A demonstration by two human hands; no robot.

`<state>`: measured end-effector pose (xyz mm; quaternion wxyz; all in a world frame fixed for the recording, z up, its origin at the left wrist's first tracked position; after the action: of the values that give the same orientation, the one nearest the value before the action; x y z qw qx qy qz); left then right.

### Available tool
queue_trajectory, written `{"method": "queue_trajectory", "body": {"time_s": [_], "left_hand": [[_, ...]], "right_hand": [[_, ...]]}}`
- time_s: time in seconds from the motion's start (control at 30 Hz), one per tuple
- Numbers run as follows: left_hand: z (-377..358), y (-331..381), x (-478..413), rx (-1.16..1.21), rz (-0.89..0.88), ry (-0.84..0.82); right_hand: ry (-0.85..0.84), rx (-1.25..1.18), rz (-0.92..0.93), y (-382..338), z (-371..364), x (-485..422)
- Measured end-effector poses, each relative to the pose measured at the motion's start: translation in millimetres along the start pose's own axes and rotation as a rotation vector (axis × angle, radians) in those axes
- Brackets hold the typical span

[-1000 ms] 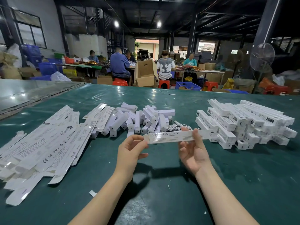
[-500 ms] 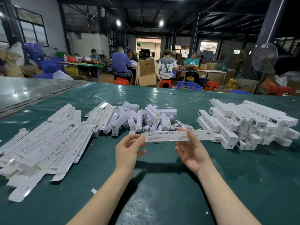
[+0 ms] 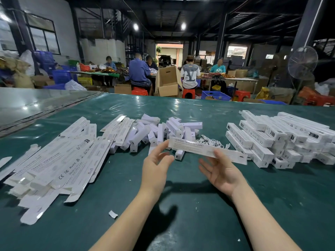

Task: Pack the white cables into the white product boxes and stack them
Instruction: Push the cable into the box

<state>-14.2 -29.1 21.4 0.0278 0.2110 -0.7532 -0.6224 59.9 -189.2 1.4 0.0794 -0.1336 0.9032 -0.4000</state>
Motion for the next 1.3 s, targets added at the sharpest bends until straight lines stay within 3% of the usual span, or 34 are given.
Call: {"method": "queue_trajectory", "body": {"time_s": [0.27, 0.43, 0.53, 0.7, 0.8, 0.83, 0.97, 1.03, 1.2, 1.3], "left_hand": [[-13, 1, 14, -0.028, -0.031, -0.183], [-19, -6, 17, 0.21, 0.045, -0.234], [-15, -7, 14, 0.204, 0.06, -0.219], [-13, -14, 12, -0.281, -0.011, -0.269], [-2, -28, 2, -1.05, -0.164, -0.218], [3, -30, -2, -1.189, -0.202, -0.173], [30, -30, -23, -1.283, -0.1, 0.018], [37, -35, -27, -1.341, 0.0, 0.022], [30, -41, -38, -1.579, 0.049, -0.092], [30, -36, -44, -1.615, 0.055, -0.106]], "right_hand": [[-0.019, -0.017, -0.021, 1, -4, 7], [-0.002, -0.015, -0.025, 3, -4, 9], [0.038, -0.019, 0.016, 4, -5, 7], [0.09, -0.116, 0.084, -2, 0, 6], [0.194, -0.044, 0.195, -2, 3, 2], [0.247, -0.008, 0.233, -1, 4, 1], [0.499, 0.037, 0.302, -3, 6, -2], [0.521, 0.061, 0.281, -5, 7, -2], [0.303, 0.391, 0.195, -1, -4, -3], [0.189, 0.346, 0.159, -5, -3, -2]]}}
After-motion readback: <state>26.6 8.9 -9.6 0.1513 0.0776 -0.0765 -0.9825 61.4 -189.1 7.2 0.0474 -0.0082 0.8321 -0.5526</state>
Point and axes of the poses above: each hand's wrist, its own x-axis away from the middle knuckle, its own z-axis out of the back of the hand, y = z × x, the point moved 1 cm from there along -x, towards the middle knuckle, and after that the axes turned 5 degrees about z, right-handed, at the moved point
